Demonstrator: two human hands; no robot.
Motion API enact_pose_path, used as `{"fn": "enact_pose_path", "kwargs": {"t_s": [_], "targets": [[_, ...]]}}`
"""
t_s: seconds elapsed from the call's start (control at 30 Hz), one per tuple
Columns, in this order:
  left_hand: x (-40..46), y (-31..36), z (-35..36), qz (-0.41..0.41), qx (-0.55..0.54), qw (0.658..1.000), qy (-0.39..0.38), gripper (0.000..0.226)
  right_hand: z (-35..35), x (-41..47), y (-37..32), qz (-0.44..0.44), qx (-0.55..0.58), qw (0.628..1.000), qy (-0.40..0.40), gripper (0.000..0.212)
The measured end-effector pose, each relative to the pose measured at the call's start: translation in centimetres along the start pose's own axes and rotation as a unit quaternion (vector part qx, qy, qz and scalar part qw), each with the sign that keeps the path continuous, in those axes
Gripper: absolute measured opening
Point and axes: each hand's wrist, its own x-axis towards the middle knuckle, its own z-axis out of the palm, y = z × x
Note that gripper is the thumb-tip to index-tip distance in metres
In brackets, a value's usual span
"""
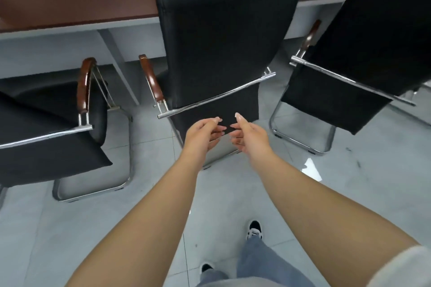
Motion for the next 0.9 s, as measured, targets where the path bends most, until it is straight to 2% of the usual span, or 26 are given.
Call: {"fn": "enact_pose_path", "kwargs": {"t_s": [0.23, 0.37, 0.63, 0.9], "targets": [[0.6, -0.1, 8.5, -0.005, 0.003, 0.999, -0.054, 0.011, -7.5, 1.4, -2.6, -0.014, 0.047, 0.998, 0.037, 0.030], [2.5, -0.3, 16.0, -0.014, -0.003, 0.998, -0.068, 0.010, -14.0, 4.9, -4.4, -0.019, 0.059, 0.996, 0.060, 0.029], [7.1, -0.2, 26.7, -0.025, -0.070, 0.997, 0.001, 0.009, -23.4, 12.6, -9.9, -0.016, 0.009, 1.000, 0.017, 0.029], [13.0, -0.1, 32.2, -0.054, -0.052, 0.996, 0.050, 0.013, -25.8, 20.4, -12.7, 0.010, -0.026, 0.999, -0.029, 0.028]]}}
